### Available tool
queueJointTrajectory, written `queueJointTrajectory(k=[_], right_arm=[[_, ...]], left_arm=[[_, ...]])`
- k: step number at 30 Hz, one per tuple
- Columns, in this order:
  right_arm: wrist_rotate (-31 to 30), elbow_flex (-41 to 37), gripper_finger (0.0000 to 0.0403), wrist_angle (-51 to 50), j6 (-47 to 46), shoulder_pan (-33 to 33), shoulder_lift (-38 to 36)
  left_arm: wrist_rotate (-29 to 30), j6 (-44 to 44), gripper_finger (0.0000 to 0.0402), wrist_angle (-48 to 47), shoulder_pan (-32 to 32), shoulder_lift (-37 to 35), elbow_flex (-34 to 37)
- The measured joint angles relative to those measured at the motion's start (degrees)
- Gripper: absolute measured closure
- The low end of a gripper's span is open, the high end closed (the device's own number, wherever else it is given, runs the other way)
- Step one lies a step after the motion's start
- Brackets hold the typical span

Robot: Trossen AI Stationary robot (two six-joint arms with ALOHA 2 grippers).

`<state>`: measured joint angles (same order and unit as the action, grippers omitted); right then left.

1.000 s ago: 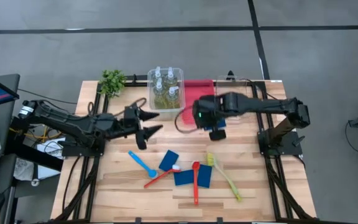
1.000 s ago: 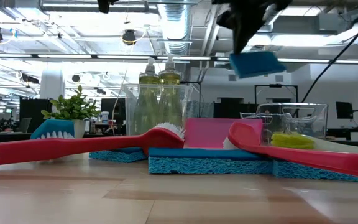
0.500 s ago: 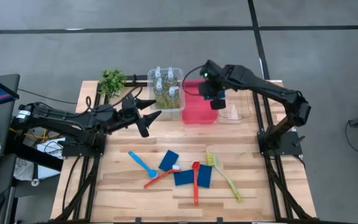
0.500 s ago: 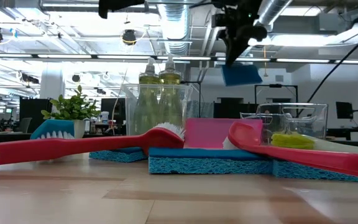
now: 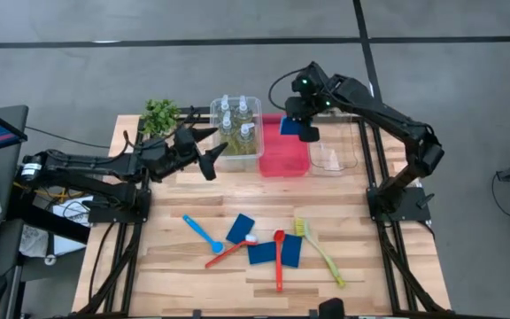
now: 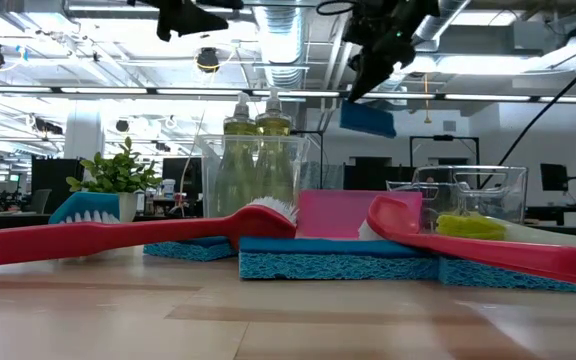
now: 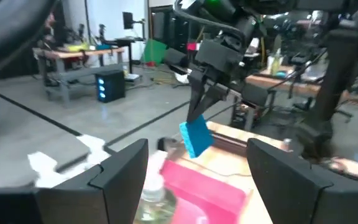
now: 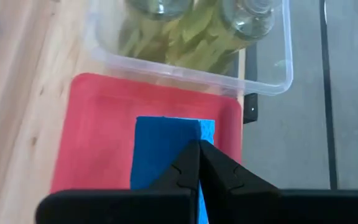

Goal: Pick & Place Kitchen Sink Supplies
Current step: Put the blue sponge into the red bin

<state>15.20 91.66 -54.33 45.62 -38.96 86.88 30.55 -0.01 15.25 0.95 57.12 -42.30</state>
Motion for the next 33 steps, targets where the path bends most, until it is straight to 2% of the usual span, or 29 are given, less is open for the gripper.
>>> queueJointTrajectory(k=[5,8,12,17,22,26,33], right_arm=[[-0.21,0.0,0.0403,2.36,-0.7,-0.24,4.29],[-0.38,0.0,0.0403,2.78,-3.29,-0.22,7.63],[-2.92,-0.02,0.0403,3.69,-6.56,0.0,11.78],[-7.63,-0.02,0.0403,4.74,-8.3,0.33,15.59],[-7.75,-0.02,0.04,8.9,-13.92,0.37,17.42],[-7.8,-0.02,0.0374,10.08,-14.22,0.8,17.26],[-7.79,-0.02,0.0294,8.03,-14.39,2.2,14.58]], left_arm=[[4.73,3.3,0.0128,0.16,5.24,-1.11,0.0],[5.0,7.32,0.0128,0.28,9.24,-1.31,-0.04],[4.98,7.01,0.0128,0.2,13.55,-1.25,-0.02],[3.64,5.99,0.0128,0.04,14.36,-1.25,-0.02],[3.03,5.18,0.0128,-1.84,13.22,-1.25,-0.02],[2.93,1.77,0.0128,-4.46,12.83,-1.25,-0.02],[2.51,-2.34,0.0128,-7.23,12.81,-1.25,-0.02]])
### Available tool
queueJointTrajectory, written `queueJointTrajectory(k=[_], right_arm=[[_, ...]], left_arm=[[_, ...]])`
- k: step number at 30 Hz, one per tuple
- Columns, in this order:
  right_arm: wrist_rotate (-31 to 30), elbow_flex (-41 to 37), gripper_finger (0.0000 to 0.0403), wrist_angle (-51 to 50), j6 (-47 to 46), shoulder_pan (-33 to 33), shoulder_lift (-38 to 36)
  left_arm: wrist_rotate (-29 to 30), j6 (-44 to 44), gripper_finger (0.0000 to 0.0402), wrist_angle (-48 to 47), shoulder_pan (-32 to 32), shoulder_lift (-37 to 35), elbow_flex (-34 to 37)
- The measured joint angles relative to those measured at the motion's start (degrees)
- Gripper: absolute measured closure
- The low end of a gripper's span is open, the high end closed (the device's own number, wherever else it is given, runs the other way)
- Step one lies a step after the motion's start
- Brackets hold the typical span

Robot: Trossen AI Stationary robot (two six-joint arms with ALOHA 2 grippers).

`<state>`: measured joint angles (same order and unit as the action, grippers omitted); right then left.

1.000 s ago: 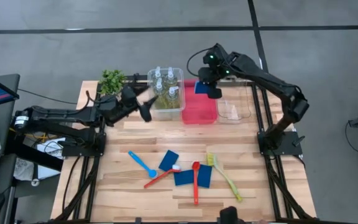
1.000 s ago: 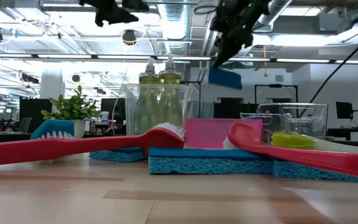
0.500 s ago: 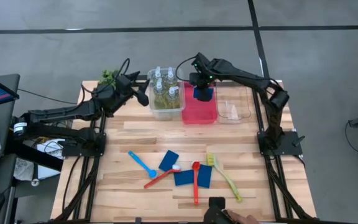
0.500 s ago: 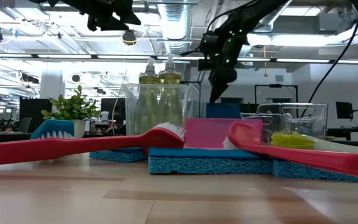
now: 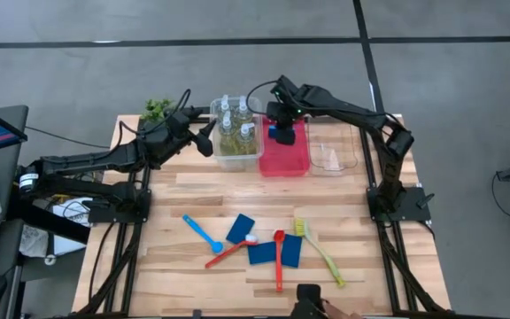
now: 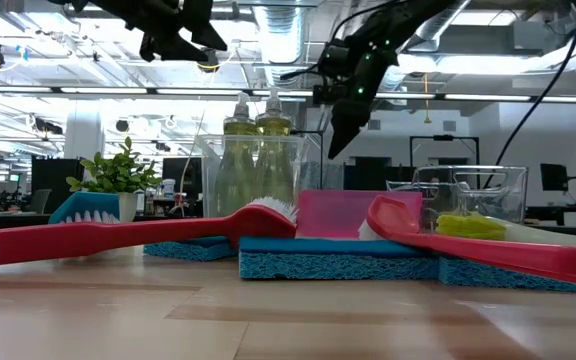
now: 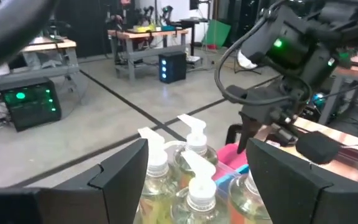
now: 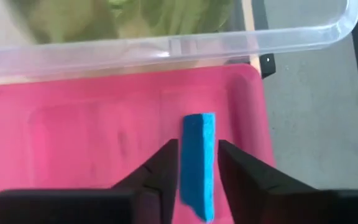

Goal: Pick & Place Kitchen Sink Supplies
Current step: Put the blue sponge into the red bin

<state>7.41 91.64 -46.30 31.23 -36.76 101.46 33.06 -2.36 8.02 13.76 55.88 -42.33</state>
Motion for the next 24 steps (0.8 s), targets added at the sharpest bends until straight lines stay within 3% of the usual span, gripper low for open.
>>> queueJointTrajectory(k=[8,15,24], right_arm=[[0.08,0.0,0.0251,-6.58,-6.81,2.07,-5.66],[0.21,0.0,0.0261,-12.66,-14.12,5.93,-9.95],[0.21,-0.02,0.0282,-18.43,-24.5,15.43,-10.76]], left_arm=[[-7.15,-5.47,0.0128,-0.31,-0.01,0.0,0.0],[-13.78,-11.26,0.0128,-0.44,-3.44,0.0,0.0],[-15.05,-16.13,0.0128,-1.07,-14.06,-0.03,0.34]])
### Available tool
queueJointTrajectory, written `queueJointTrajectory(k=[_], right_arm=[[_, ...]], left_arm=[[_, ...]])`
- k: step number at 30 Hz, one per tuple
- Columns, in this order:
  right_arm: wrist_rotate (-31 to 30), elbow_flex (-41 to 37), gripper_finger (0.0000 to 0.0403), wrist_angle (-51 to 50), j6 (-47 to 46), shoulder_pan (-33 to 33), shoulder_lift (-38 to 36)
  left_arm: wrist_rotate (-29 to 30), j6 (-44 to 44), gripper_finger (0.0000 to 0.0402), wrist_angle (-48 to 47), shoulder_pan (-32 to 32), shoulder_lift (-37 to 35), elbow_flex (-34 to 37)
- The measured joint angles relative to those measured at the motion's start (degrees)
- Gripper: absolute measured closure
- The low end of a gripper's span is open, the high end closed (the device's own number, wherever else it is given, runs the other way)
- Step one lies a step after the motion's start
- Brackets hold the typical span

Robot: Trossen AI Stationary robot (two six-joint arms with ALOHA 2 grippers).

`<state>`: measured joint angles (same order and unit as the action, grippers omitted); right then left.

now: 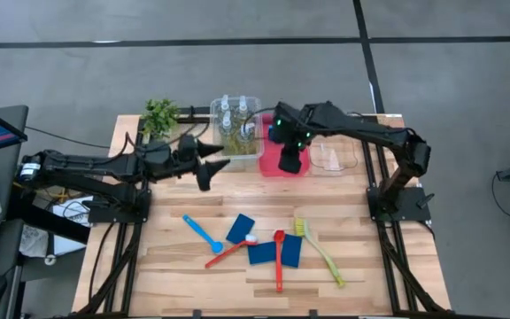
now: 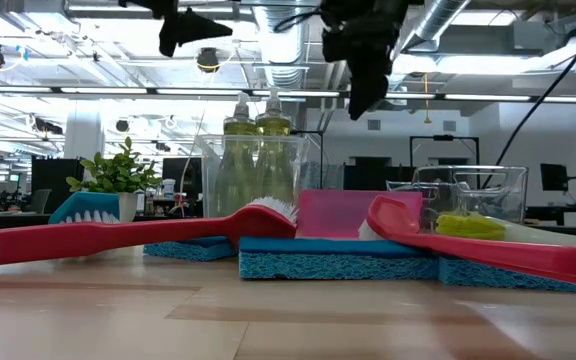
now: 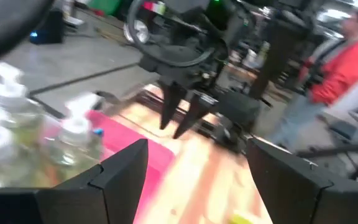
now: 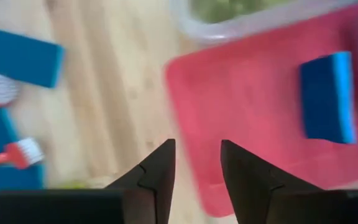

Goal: Pick & Place Kitchen Sink Supplies
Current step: Put the blue sponge into the red bin

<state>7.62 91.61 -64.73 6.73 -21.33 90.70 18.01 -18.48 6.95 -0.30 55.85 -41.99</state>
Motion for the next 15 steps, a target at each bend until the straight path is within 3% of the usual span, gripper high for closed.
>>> queueJointTrajectory(k=[5,11,15], right_arm=[[-0.3,0.0,0.0285,3.35,-7.99,7.48,0.0],[-9.75,0.0,0.0285,14.36,-15.64,16.5,1.72],[-12.23,0.0,0.0285,19.23,-18.92,20.77,4.05]], left_arm=[[0.04,-0.56,0.0128,-0.25,-3.34,0.01,3.82],[-1.68,-8.31,0.0128,-0.1,-6.02,0.01,9.31],[-5.72,-15.34,0.0128,-0.13,-8.63,0.01,13.28]])
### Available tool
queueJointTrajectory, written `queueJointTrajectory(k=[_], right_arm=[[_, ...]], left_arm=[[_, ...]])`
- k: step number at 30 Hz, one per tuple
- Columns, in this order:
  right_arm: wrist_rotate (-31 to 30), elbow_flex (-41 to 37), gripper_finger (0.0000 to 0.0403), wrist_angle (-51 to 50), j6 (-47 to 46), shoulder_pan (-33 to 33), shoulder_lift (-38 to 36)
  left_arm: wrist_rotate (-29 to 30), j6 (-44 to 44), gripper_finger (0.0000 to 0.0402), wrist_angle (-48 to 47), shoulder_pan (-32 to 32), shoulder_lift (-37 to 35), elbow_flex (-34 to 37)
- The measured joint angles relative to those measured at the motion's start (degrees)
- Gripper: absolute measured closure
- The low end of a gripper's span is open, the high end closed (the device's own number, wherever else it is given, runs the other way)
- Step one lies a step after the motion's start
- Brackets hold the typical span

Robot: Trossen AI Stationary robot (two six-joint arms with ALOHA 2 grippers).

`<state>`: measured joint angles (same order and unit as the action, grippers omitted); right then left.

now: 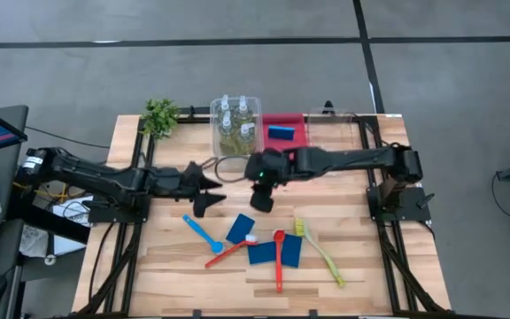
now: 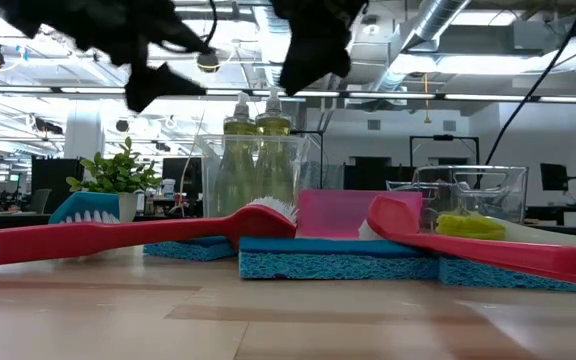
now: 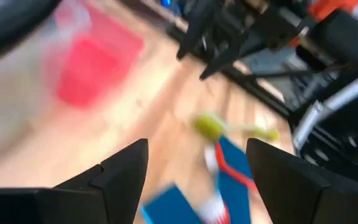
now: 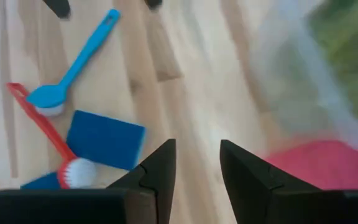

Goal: Pick & Place Kitchen Sink Supplies
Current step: Put the blue sponge into the red bin

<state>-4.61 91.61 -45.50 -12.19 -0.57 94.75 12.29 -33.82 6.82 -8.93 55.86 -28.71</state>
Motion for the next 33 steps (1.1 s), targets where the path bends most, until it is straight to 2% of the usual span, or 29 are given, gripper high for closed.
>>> queueJointTrajectory(k=[5,9,13,21,26,33], right_arm=[[0.03,0.0,0.0285,2.67,-6.24,4.15,4.67],[-0.85,-0.04,0.0285,4.03,-10.34,6.33,9.4],[-2.37,-0.04,0.0285,5.28,-16.33,7.04,13.75],[-2.98,-0.04,0.028,6.41,-20.49,6.39,20.83],[-0.36,0.07,0.0256,7.52,-21.07,6.19,23.57],[-0.26,0.04,0.0199,7.27,-20.48,6.54,22.42]], left_arm=[[-0.34,-5.51,0.0128,0.85,-3.96,0.0,4.63],[-0.32,-6.66,0.0128,1.85,-6.86,0.02,7.03],[0.42,-7.21,0.0128,2.67,-8.97,0.02,7.32],[0.57,-7.21,0.0128,3.94,-11.1,0.02,7.32],[0.59,-7.29,0.0128,4.06,-11.2,0.02,7.32],[0.86,-7.62,0.0128,4.23,-11.19,0.02,7.32]])
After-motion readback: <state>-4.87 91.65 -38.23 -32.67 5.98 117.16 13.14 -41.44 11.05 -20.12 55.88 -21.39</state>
